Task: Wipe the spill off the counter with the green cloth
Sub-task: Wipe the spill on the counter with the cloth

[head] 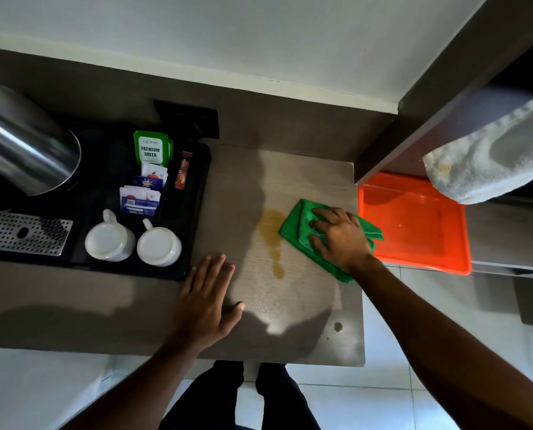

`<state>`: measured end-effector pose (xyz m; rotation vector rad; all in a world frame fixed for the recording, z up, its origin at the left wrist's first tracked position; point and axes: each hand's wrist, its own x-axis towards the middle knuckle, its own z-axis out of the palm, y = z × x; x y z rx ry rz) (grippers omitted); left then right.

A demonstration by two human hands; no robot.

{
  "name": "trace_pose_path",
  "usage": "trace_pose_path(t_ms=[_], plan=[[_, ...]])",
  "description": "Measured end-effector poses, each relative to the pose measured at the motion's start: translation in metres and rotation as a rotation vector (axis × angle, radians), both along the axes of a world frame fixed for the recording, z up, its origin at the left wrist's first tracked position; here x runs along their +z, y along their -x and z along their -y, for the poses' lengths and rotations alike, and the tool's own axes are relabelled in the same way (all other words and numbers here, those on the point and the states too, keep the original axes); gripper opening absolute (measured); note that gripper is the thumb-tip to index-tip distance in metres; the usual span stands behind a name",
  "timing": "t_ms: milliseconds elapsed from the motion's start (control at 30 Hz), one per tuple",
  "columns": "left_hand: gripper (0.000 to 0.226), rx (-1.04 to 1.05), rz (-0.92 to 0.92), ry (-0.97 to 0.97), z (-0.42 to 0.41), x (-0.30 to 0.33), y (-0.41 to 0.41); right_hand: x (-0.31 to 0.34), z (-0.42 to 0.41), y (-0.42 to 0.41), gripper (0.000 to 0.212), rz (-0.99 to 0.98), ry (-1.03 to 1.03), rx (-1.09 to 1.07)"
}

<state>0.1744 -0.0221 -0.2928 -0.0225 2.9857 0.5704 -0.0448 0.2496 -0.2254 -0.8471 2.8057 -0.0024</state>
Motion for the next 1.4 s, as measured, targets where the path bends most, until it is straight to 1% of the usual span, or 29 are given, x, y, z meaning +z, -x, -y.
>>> trace_pose_path(t_ms=[100, 200, 267, 333, 433, 500, 567, 600, 633, 667, 700, 767, 867, 933, 1033, 1100, 1167, 1200, 1300, 1400], plan=[[0.081, 0.009, -0.014, -0.004, -0.001, -0.001, 0.0, 0.001, 0.007, -0.002, 0.027, -0.069, 0.049, 0.04], [0.08, 0.01, -0.024, -0.009, -0.002, 0.0, 0.0, 0.008, 0.02, -0.003, 0.026, -0.129, 0.194, 0.013], [0.08, 0.011, -0.032, -0.015, -0.002, 0.002, 0.0, 0.014, 0.033, -0.004, 0.023, -0.126, 0.328, -0.03], [0.08, 0.016, -0.034, -0.015, -0.003, 0.004, 0.001, 0.019, 0.046, -0.005, 0.026, -0.055, 0.376, -0.089], [0.079, 0.021, -0.056, -0.007, -0.004, 0.006, 0.0, 0.013, 0.061, -0.018, 0.034, 0.09, 0.243, -0.157], [0.079, 0.016, -0.074, 0.001, -0.004, 0.005, 0.0, 0.006, 0.06, -0.028, 0.044, 0.037, 0.16, -0.164], [0.08, 0.012, -0.077, 0.004, -0.003, 0.004, 0.0, -0.001, 0.051, -0.031, 0.062, -0.046, 0.139, -0.236], [0.08, 0.012, -0.072, 0.005, -0.003, 0.004, 0.0, -0.006, 0.046, -0.031, 0.075, -0.038, 0.119, -0.285], [0.08, 0.012, -0.063, 0.011, -0.003, 0.005, 0.001, -0.012, 0.041, -0.032, 0.087, 0.006, 0.075, -0.321], [0.081, 0.011, -0.058, 0.018, -0.003, 0.006, 0.001, -0.02, 0.038, -0.034, 0.094, 0.057, 0.029, -0.343], [0.081, 0.009, -0.057, 0.024, -0.003, 0.006, 0.0, -0.028, 0.037, -0.037, 0.095, 0.103, -0.008, -0.353], [0.081, 0.005, -0.06, 0.025, -0.003, 0.006, 0.0, -0.038, 0.042, -0.04, 0.088, 0.147, -0.016, -0.379], [0.082, -0.006, -0.046, 0.038, -0.003, 0.005, 0.001, -0.044, 0.053, -0.035, 0.077, 0.206, 0.038, -0.468], [0.084, -0.018, -0.027, 0.052, -0.004, 0.004, 0.001, -0.045, 0.06, -0.026, 0.076, 0.241, 0.081, -0.51], [0.085, -0.028, -0.002, 0.044, -0.005, 0.005, 0.002, -0.041, 0.081, -0.011, 0.083, 0.297, 0.138, -0.55], [0.084, -0.03, 0.017, 0.053, -0.005, 0.007, 0.004, -0.04, 0.094, -0.011, 0.083, 0.279, 0.127, -0.485], [0.083, -0.03, 0.036, 0.074, -0.005, 0.009, 0.001, -0.038, 0.09, -0.022, 0.075, 0.245, 0.109, -0.373], [0.081, -0.032, 0.041, 0.08, -0.005, 0.009, -0.002, -0.039, 0.079, -0.03, 0.07, 0.223, 0.114, -0.36], [0.079, -0.039, 0.035, 0.091, -0.002, 0.005, -0.012, -0.041, 0.046, -0.045, 0.058, 0.175, 0.095, -0.459], [0.08, -0.032, 0.05, 0.101, -0.004, 0.003, -0.013, -0.046, 0.062, -0.02, 0.056, 0.206, 0.099, -0.527]])
